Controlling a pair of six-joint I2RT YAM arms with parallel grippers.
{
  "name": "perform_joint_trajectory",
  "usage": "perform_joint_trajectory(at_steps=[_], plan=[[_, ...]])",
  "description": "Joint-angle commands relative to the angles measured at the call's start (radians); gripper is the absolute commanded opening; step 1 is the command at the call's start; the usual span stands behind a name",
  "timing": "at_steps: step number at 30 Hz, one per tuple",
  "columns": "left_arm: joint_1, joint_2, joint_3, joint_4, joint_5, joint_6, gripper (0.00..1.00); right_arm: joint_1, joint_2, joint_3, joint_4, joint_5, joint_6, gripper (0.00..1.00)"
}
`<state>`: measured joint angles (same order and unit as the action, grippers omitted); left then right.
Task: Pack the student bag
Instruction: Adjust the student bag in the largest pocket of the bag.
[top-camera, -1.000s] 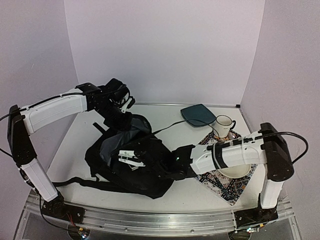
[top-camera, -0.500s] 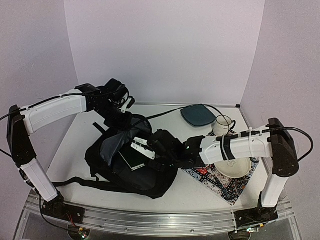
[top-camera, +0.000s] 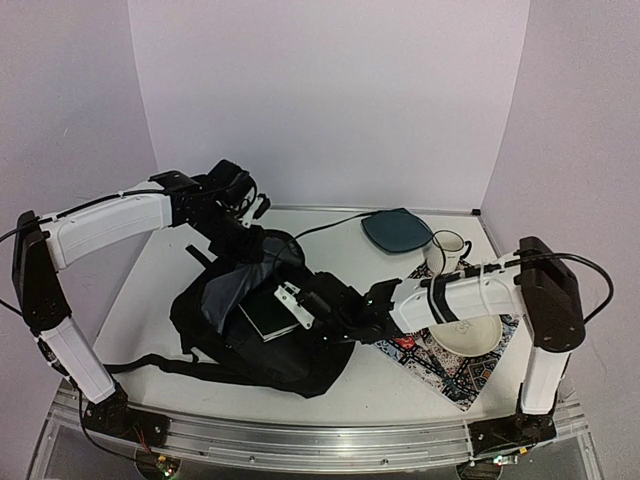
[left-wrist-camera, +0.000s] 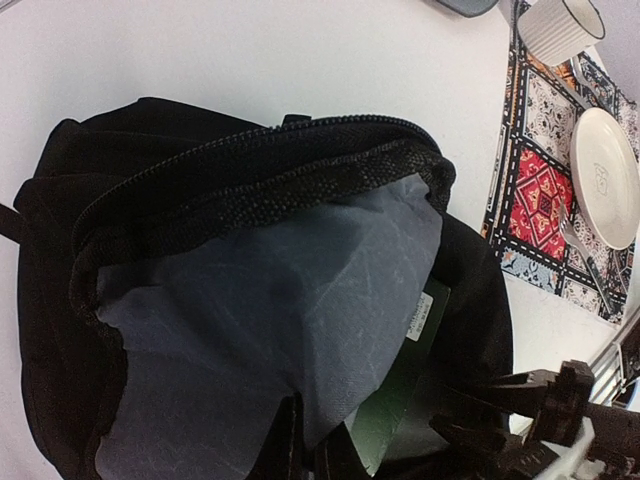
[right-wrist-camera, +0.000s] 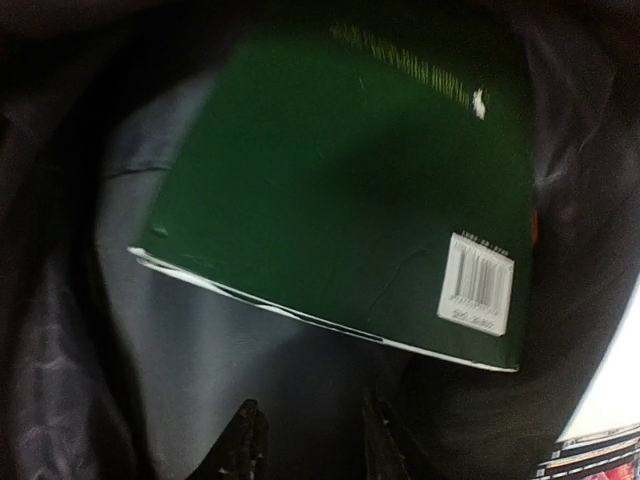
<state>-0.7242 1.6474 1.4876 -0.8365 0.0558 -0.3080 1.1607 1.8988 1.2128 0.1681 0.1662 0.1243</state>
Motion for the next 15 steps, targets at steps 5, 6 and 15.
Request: perform_joint_trajectory(at_steps=[5, 6, 15], plan=[[0.005, -0.095, -0.014, 0.103, 0.067, -0.012, 0.0, -0.053, 0.112, 0.151, 0.025, 0.029, 0.04, 0.21], [0.005, -0.098, -0.019, 0.106, 0.076, -0.013, 0.0, -0.058, 0.115, 0.164, 0.045, 0.034, 0.033, 0.21], [0.005, -0.127, -0.071, 0.141, 0.03, -0.039, 0.0, -0.073, 0.191, 0.325, 0.103, 0.015, 0.003, 0.28]])
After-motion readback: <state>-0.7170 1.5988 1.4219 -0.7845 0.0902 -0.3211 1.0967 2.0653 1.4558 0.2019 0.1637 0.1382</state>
